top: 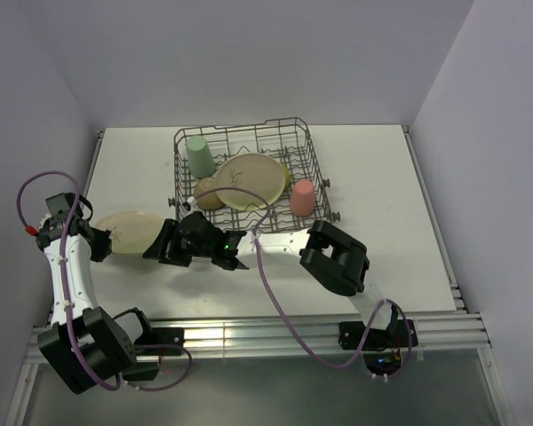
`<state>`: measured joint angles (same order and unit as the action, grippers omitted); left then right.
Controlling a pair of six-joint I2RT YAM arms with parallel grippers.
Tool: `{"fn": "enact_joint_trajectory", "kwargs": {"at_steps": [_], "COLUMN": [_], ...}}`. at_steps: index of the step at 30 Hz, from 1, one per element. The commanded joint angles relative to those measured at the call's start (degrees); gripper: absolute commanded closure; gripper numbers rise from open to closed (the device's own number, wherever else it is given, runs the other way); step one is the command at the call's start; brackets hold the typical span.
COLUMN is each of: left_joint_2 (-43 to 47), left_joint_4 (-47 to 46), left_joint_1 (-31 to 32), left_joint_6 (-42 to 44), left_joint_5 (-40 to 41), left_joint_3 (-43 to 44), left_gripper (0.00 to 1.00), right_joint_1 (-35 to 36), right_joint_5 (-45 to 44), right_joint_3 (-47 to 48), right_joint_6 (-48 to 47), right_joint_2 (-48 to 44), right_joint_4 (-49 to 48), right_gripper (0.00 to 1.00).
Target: Load the mixed dishes into the dish rack
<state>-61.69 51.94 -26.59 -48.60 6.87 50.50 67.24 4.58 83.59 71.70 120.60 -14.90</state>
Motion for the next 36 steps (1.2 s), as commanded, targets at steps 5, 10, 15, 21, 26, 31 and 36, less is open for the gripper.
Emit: {"fn": "enact_joint_trajectory", "kwargs": {"at_steps": [5,10,15,21,26,31,36], "left_joint_2": [2.0,1.5,1.4,1.3,1.2,1.1,1.0], "left_joint_4": [-0.4,-0.5,-0.6,-0.9,-0.7,-0.9,-0.7], "left_joint_1": [-0.2,-0.2,-0.2,-0.1,-0.2,-0.2,-0.2], "left_joint_6": [1.9,2.6,2.7,2.8,2.8,2.7,2.8], "left_joint_5": [-0.7,-0.8,-1.2,-1.6,-2.0,-3.0,-3.8], "left_joint_3": [4.2,4.4,4.3,4.0,4.2,4.2,4.3], "left_gripper": [1.00,1.00,1.00,1.00,1.00,1.00,1.00], "right_joint_1": [0.6,1.6,1.6,3.5,3.6,3.6,3.8], "right_joint_5": [2.7,-0.4,2.3,4.0,4.1,4.1,1.1], "right_joint_3": [9.2,9.9,9.1,12.6,17.1,16.2,16.6], "right_joint_6": [-22.7,-38.1,-49.0,-61.5,-69.1,-75.4,-80.6], "right_joint_2": [-2.6,-6.0,-7.5,-6.2,-2.7,-1.2,1.9], "right_joint_4": [11.8,17.5,17.6,19.2,20.5,16.0,15.2], "right_gripper": [0.34,0.32,0.30,0.27,0.26,0.26,0.27]}}
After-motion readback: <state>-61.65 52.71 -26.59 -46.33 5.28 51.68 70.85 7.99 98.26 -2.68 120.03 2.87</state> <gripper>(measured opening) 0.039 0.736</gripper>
